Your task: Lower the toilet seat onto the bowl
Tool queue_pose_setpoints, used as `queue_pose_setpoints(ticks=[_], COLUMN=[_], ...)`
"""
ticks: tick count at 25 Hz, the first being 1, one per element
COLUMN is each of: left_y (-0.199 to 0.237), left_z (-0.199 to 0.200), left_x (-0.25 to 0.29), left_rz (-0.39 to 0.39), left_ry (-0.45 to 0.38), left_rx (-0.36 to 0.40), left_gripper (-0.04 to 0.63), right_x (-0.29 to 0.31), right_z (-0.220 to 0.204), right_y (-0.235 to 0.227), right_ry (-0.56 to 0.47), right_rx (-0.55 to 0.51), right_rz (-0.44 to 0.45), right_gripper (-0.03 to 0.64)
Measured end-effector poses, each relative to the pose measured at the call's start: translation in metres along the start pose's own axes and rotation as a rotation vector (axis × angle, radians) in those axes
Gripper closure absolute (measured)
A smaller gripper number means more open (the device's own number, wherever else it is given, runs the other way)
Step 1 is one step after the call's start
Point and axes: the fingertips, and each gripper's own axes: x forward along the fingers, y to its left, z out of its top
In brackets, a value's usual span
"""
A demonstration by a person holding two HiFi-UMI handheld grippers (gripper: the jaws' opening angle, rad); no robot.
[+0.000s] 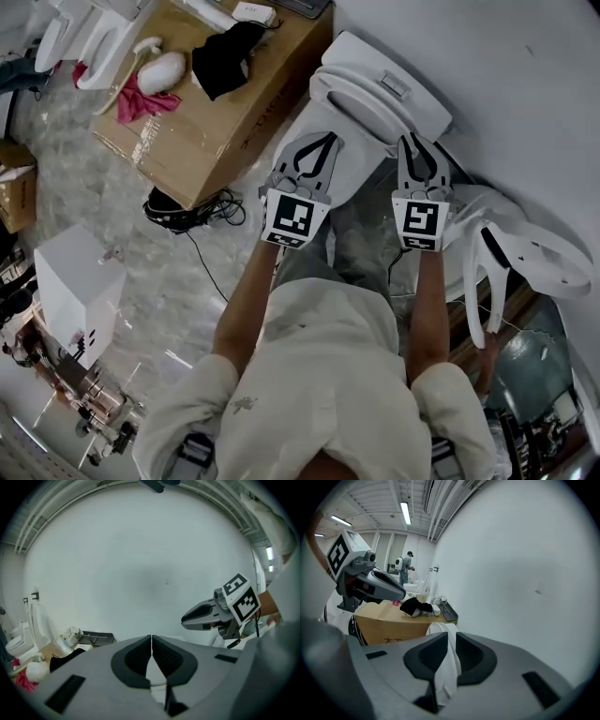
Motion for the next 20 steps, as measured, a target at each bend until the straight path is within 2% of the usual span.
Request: queue_pose_setpoints(ticks=[9,20], left_y=[-0.008,-0.002], left_z=[-0.020,-0.032], left_x=[0.039,0.070], left_rz=[0.008,0.014], left_ry=[0.076,0.130], left_rx=[0.011,0.028], left_gripper=[0.546,0.509], right_x=[0.032,0.061], right_z=[-0.048,-0.075], right_y=[-0.003,0.004], right_ry=[0.082,0.116], right_rx=[-0.014,-0.029], right_rz=[0.069,0.126], right_gripper=[0.547,0.516])
